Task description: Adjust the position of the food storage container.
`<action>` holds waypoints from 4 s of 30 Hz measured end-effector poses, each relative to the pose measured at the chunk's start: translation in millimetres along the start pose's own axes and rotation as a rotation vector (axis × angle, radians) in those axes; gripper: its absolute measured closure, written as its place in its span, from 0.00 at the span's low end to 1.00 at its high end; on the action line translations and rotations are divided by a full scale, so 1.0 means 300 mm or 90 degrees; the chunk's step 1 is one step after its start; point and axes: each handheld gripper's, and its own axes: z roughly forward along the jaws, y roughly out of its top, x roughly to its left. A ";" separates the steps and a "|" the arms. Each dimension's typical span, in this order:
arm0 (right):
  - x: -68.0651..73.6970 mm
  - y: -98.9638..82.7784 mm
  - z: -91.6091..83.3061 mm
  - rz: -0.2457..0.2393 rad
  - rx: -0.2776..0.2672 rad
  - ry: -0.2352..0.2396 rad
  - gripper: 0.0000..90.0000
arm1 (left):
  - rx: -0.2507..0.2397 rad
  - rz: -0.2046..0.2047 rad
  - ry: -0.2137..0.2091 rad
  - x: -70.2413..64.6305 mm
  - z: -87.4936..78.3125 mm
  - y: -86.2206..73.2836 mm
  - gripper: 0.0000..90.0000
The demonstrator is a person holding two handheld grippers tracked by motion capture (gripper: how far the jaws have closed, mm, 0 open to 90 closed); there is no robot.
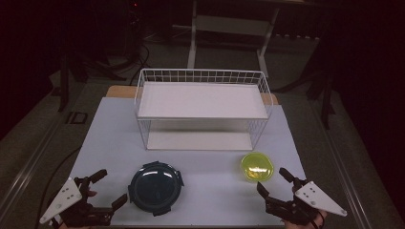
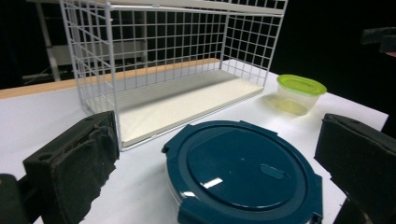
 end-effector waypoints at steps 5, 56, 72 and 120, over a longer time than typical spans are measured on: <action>0.016 0.014 -0.006 -0.002 -0.002 0.006 0.15 | -0.001 0.009 -0.013 -0.016 -0.002 0.010 0.00; 0.007 0.073 0.018 0.012 -0.004 0.027 0.15 | 0.328 0.000 -0.025 0.058 0.094 -0.105 0.99; 0.000 0.067 0.015 0.016 -0.006 0.025 0.15 | 0.329 -0.004 -0.072 0.037 0.201 -0.086 0.99; 0.005 0.055 0.011 -0.001 0.002 0.035 0.16 | 0.264 -0.011 -0.134 -0.028 0.339 0.003 0.63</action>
